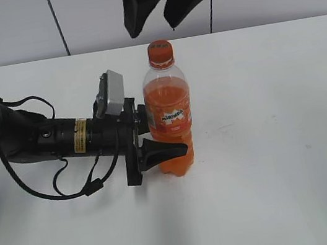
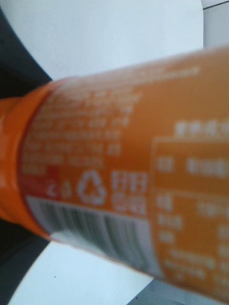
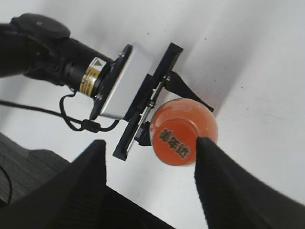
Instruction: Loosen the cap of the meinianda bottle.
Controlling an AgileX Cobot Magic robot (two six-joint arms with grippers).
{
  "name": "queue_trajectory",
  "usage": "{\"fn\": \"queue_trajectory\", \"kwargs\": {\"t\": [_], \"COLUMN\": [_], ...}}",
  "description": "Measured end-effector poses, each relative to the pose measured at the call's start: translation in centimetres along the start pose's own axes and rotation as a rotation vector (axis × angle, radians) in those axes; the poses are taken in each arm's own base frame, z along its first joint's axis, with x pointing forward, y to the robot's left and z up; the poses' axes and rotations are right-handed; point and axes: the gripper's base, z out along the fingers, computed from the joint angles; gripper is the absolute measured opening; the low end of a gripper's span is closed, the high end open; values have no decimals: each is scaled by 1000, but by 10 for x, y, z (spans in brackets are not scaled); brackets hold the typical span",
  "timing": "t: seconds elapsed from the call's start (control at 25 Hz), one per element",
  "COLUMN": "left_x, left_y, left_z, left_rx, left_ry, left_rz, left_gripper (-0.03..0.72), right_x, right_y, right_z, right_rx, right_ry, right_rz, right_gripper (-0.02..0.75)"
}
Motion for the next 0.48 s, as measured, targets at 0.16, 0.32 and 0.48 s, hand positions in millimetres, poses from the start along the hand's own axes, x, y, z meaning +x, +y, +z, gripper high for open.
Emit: {"fn": "queue_trajectory", "kwargs": {"t": [0.16, 0.32, 0.48], "left_x": [0, 0, 0], "left_y": [0, 0, 0], "left_z": [0, 0, 0], "left_rx": [0, -1, -2], "left_ry": [0, 0, 0], "left_rz": [0, -11, -15], "left_gripper": [395, 395, 395], "right_x": [0, -1, -2], "right_y": [-3, -4, -6], "right_z": [0, 4, 17], "right_rx": [37, 42, 53], "right_ry": [-6, -1, 27], "right_rz": [187, 295, 338], "right_gripper": [440, 440, 440]}}
